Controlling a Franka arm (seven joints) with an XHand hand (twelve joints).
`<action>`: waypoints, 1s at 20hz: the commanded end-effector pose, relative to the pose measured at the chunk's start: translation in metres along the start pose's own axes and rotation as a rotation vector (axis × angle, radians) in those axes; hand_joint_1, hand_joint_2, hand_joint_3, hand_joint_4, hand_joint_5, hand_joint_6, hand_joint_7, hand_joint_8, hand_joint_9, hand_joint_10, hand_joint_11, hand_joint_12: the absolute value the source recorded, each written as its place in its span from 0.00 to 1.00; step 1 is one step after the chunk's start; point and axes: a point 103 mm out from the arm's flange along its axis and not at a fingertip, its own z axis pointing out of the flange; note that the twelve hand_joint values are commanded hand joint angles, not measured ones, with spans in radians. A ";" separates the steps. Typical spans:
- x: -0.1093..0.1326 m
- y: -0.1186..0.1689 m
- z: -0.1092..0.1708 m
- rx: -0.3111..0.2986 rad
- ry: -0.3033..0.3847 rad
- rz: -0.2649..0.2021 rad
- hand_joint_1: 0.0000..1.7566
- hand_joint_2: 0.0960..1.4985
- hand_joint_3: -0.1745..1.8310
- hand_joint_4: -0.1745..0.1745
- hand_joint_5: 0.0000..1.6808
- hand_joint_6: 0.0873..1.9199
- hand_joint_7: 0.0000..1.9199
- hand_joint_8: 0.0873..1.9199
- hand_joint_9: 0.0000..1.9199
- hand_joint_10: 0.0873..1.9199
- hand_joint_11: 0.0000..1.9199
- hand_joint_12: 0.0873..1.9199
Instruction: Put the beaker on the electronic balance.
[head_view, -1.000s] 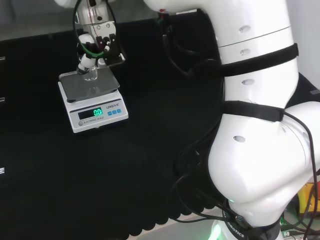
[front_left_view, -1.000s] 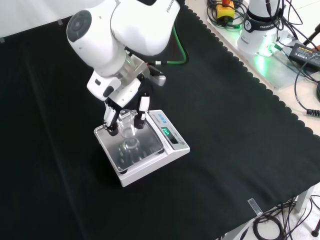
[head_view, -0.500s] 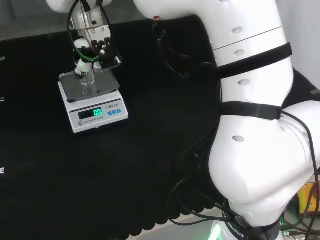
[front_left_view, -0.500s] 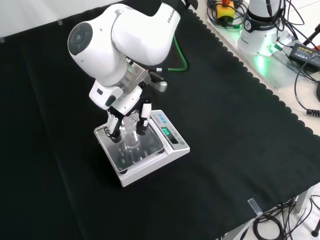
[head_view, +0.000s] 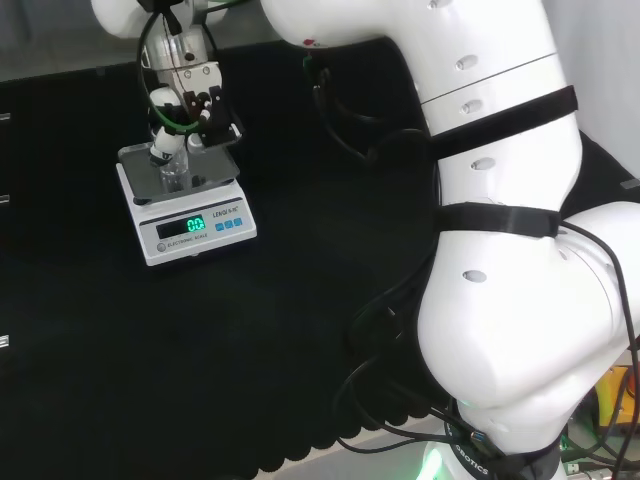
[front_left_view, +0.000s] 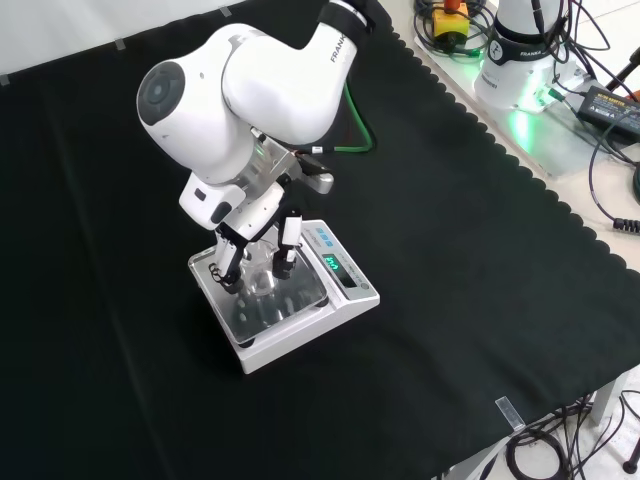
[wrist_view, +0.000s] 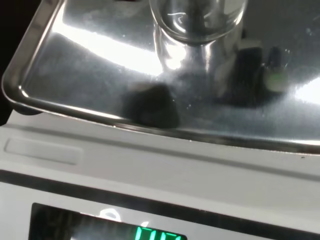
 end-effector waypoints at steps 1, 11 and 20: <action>-0.001 0.002 0.002 0.005 0.005 0.006 0.67 0.75 0.00 0.01 0.26 0.41 0.35 0.46 0.60 0.30 0.71 0.31; -0.003 0.004 0.002 0.007 0.018 0.015 0.51 0.65 0.00 0.17 0.19 0.30 0.32 0.45 0.50 0.30 0.57 0.46; -0.005 0.004 -0.003 0.024 0.038 0.022 0.33 0.58 0.00 0.28 0.18 0.25 0.25 0.46 0.25 0.39 0.29 0.66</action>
